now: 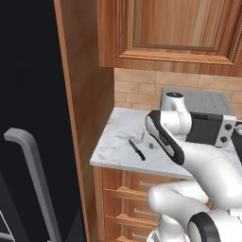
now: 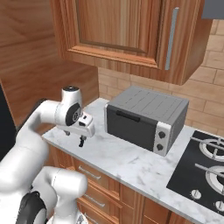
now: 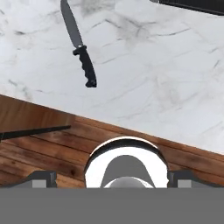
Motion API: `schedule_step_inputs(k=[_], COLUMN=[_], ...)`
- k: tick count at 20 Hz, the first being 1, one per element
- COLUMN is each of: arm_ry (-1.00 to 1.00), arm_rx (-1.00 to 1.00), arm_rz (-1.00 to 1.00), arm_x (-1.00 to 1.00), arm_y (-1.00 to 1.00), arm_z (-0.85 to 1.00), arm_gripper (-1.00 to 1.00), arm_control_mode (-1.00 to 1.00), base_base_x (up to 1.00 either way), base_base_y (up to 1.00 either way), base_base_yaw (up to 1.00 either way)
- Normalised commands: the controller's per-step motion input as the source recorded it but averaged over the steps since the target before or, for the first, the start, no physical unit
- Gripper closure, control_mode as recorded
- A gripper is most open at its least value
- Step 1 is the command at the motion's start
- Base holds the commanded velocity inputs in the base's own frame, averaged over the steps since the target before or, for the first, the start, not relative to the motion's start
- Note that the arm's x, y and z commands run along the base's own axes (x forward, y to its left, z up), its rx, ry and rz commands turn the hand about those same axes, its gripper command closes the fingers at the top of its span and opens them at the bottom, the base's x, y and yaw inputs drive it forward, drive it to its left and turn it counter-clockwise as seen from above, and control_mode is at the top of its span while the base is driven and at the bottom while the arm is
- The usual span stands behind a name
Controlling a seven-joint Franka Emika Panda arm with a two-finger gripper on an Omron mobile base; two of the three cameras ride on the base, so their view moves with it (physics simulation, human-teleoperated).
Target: Retrieve the butter from the fridge and place it on a plate on the dining table. Then retrieve the butter knife by the fridge and place it near the plate.
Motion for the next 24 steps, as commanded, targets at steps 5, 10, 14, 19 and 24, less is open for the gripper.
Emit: schedule_step_inputs(k=[5,10,14,19,24], arm_ry=[0.12,0.0,-0.03,0.0,0.0], arm_rx=[-0.02,-0.02,-0.03,-0.03,-0.01], arm_rz=[0.1,0.11,0.01,0.03,0.01], arm_x=[0.57,0.31,0.27,0.46,0.37], arm_y=[0.32,0.13,0.0,0.0,0.0], arm_z=[-0.18,-0.24,-0.36,-0.44,-0.42], arm_gripper=[-1.0,-1.0,-1.0,-1.0,-1.0], arm_control_mode=[-1.0,-1.0,-1.0,-1.0,-1.0], base_base_x=[0.0,0.0,0.0,0.0,0.0], base_base_y=[0.0,0.0,0.0,0.0,0.0], base_base_yaw=[0.0,0.0,0.0,0.0,0.0])
